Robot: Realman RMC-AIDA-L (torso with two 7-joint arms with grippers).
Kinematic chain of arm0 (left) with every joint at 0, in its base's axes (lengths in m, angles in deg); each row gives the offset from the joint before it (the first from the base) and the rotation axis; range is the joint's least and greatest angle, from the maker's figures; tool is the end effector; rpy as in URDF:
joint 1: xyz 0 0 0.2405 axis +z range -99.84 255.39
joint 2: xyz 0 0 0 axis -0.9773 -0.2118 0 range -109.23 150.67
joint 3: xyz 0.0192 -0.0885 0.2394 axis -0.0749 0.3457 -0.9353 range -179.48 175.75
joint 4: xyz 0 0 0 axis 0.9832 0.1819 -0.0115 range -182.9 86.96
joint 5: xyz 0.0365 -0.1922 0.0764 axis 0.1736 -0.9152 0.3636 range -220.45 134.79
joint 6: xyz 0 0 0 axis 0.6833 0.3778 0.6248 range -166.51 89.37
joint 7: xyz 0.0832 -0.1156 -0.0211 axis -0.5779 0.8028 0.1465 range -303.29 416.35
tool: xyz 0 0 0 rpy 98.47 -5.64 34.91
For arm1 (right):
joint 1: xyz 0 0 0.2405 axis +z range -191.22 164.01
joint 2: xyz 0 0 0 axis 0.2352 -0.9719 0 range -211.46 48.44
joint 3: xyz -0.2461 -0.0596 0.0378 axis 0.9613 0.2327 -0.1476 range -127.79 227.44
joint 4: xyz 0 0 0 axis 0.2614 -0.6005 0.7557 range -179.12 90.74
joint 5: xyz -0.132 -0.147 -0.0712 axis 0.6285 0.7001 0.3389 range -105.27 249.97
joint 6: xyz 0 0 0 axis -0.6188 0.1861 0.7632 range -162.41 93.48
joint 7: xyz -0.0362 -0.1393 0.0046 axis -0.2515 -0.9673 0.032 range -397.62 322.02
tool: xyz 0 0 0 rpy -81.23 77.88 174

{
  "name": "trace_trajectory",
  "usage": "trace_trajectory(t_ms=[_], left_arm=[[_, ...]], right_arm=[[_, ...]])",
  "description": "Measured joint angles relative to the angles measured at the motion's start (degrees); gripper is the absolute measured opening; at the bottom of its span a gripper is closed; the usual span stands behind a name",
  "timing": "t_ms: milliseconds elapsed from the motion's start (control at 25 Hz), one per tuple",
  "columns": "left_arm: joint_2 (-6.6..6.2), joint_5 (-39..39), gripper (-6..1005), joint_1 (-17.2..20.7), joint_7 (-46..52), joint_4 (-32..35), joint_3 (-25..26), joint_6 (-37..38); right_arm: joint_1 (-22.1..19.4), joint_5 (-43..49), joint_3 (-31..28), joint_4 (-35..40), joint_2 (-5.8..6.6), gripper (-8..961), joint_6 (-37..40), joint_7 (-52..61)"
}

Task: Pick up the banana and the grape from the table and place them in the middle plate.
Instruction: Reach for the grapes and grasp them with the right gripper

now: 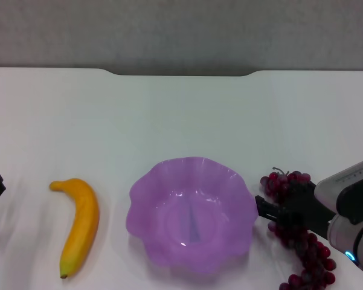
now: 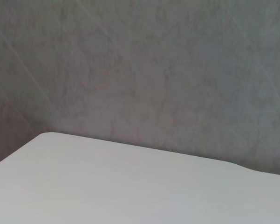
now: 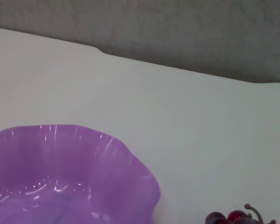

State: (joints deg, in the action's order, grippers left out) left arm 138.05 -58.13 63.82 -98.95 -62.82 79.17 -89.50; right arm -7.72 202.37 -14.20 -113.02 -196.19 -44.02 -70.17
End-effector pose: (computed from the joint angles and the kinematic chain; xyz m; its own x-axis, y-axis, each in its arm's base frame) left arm -0.4036 0.2896 0.0030 0.5408 0.2064 0.8155 0.8238 0.0660 -0.5630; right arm 0.2648 0.3108 -0.0688 0.7843 -0.4752 -0.3988 -0.6069 -0.4542 -0.6522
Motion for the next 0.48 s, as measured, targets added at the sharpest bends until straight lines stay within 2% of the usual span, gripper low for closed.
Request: trace_trajectory(t_ms=[280,480], left_arm=[[-0.05,0.01,907,-0.02,-0.07,0.00,0.00,0.04],[-0.08,0.01,907,0.02,-0.08,0.00,0.00,0.05]], right_arm=[[-0.54,0.30,-0.56,0.04,-0.01,891,1.02,-0.09],[-1.47,0.56,-0.09,1.36,0.06,890,5.02,-0.28]])
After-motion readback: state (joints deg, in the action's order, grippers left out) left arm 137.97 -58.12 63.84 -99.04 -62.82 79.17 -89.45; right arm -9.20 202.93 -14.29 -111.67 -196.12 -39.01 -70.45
